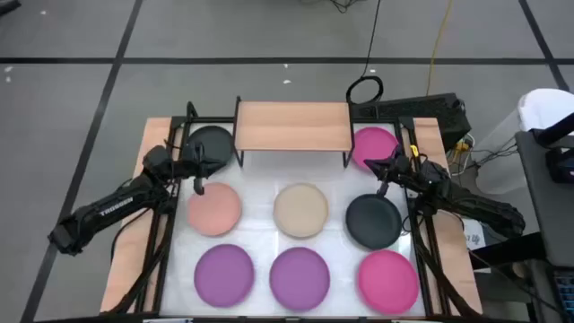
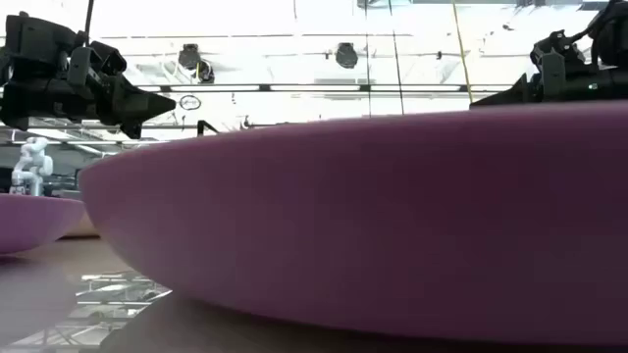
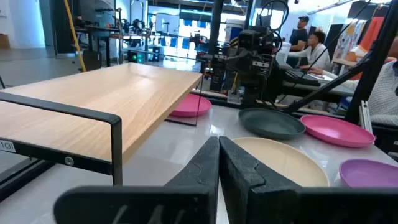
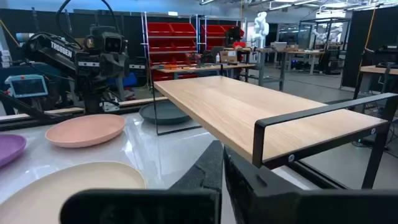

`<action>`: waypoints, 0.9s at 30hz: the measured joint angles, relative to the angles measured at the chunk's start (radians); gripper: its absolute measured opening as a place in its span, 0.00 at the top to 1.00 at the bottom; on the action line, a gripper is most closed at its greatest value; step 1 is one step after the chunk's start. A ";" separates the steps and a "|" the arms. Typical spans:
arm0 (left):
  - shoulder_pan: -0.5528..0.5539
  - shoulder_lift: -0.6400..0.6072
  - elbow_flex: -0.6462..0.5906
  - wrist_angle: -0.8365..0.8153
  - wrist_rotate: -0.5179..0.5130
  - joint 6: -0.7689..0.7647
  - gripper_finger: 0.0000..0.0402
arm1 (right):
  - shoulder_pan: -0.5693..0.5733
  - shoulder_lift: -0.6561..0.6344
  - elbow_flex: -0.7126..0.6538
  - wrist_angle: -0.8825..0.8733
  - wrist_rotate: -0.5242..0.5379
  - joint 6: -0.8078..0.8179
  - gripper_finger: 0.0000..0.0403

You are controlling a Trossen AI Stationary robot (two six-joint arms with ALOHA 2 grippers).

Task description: Place and stack plates onto a shelf

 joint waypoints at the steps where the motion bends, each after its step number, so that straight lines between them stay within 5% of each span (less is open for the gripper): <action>1: 0.000 0.000 0.000 0.000 0.000 0.000 0.97 | 0.000 0.000 0.000 0.000 0.000 0.000 1.00; 27: 0.000 0.000 0.000 0.000 0.000 0.000 0.97 | 0.000 0.000 0.000 0.025 0.001 -0.012 1.00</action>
